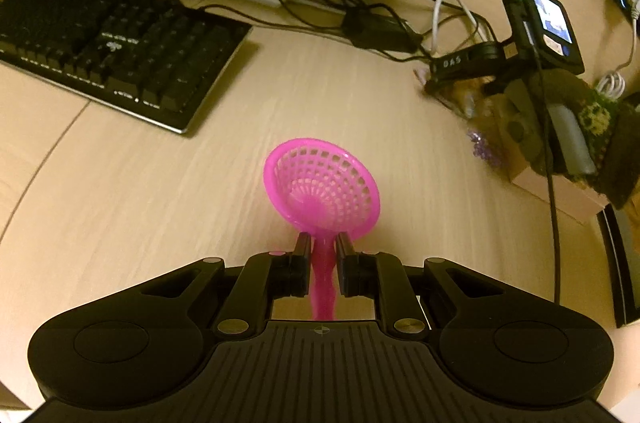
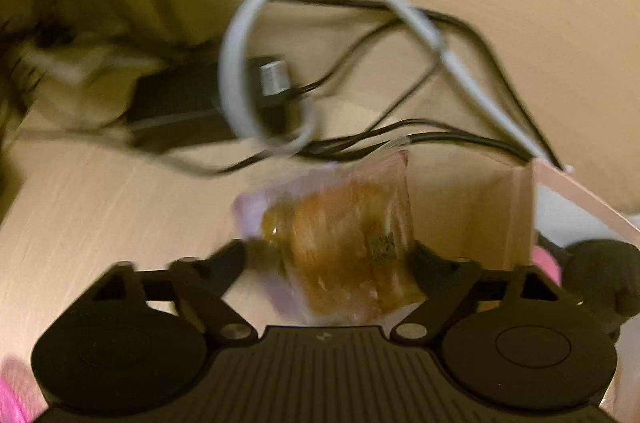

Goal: Organize objects

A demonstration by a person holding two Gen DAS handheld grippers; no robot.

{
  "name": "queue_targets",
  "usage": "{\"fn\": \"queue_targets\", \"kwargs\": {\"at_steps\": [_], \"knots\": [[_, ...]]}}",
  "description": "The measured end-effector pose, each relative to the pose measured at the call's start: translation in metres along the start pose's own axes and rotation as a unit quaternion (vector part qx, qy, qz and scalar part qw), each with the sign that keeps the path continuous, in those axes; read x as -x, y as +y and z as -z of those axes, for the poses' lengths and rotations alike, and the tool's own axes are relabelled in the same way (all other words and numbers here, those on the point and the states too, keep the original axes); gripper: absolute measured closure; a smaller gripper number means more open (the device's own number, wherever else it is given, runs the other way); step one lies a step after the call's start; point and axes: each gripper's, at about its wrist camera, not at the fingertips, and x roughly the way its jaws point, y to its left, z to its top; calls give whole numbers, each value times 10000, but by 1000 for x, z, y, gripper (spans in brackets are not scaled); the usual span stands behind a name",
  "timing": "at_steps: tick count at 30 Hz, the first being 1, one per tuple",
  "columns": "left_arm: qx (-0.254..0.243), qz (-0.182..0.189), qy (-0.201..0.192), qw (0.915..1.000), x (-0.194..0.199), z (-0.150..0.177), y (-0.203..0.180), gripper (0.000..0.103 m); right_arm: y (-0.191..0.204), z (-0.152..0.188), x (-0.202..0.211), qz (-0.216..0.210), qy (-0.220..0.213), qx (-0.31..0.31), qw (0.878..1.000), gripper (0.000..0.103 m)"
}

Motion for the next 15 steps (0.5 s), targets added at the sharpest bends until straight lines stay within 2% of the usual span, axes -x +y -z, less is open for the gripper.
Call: {"fn": "queue_targets", "kwargs": {"at_steps": [1, 3, 8, 12, 14, 15], "knots": [[-10, 15, 20, 10000, -2, 0, 0, 88, 3, 6, 4, -195, 32, 18, 9998, 47], [-35, 58, 57, 10000, -7, 1, -1, 88, 12, 22, 15, -543, 111, 87, 9984, 50], [-153, 206, 126, 9996, -16, 7, -4, 88, 28, 79, 58, -1236, 168, 407, 9914, 51], [-244, 200, 146, 9994, -25, 8, -7, 87, 30, 127, 97, -1061, -133, 936, 9898, 48], [-254, 171, 147, 9994, -28, 6, -10, 87, 27, 142, 112, -724, -366, 1229, 9891, 42], [-247, 167, 144, 9995, -29, 4, -11, 87, 23, 147, 119, -587, -491, 1335, 9881, 34]]}}
